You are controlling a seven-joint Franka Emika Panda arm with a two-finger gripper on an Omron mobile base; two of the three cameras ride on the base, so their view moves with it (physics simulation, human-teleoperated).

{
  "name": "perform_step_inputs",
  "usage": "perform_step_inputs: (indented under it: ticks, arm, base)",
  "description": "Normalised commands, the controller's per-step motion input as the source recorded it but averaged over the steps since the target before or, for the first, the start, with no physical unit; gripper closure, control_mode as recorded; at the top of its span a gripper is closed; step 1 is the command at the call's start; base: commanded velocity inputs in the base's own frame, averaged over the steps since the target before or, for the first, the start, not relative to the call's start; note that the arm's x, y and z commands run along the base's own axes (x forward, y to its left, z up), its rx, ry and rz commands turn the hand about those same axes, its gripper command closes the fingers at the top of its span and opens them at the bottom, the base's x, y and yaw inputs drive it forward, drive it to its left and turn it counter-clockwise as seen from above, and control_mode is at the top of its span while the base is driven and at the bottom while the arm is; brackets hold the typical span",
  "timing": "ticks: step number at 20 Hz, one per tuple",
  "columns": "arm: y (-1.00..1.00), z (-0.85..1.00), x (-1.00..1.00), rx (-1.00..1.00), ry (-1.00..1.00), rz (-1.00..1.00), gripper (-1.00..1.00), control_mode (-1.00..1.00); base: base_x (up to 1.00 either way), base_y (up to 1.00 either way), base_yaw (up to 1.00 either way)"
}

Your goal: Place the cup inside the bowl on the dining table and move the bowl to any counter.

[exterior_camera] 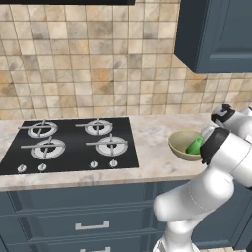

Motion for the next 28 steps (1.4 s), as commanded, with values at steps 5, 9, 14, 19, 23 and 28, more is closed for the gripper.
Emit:
perform_step_inputs:
  ticks: [5, 9, 14, 19, 23, 28]
  arm:
    - [-0.06, -0.07, 0.04, -0.03, 0.0, 0.0, 1.0, -1.0]
    - [-0.04, -0.05, 0.04, -0.03, 0.0, 0.0, 1.0, -1.0]
    - [-0.05, -0.07, 0.03, -0.02, 0.0, 0.0, 1.0, -1.0]
    - [-0.04, -0.15, 0.06, -0.02, 0.0, 0.0, 1.0, -1.0]
    - [-0.05, -0.16, 0.05, -0.02, 0.0, 0.0, 1.0, -1.0]
    - [-0.05, -0.11, 0.03, 0.0, 0.0, 0.0, 1.0, -1.0]
  base:
    - [0.0, 0.0, 0.0]
    - [0.0, 0.0, 0.0]
    - [0.0, 0.0, 0.0]
    - [0.0, 0.0, 0.0]
    - [0.0, 0.0, 0.0]
    - [0.0, 0.0, 0.0]
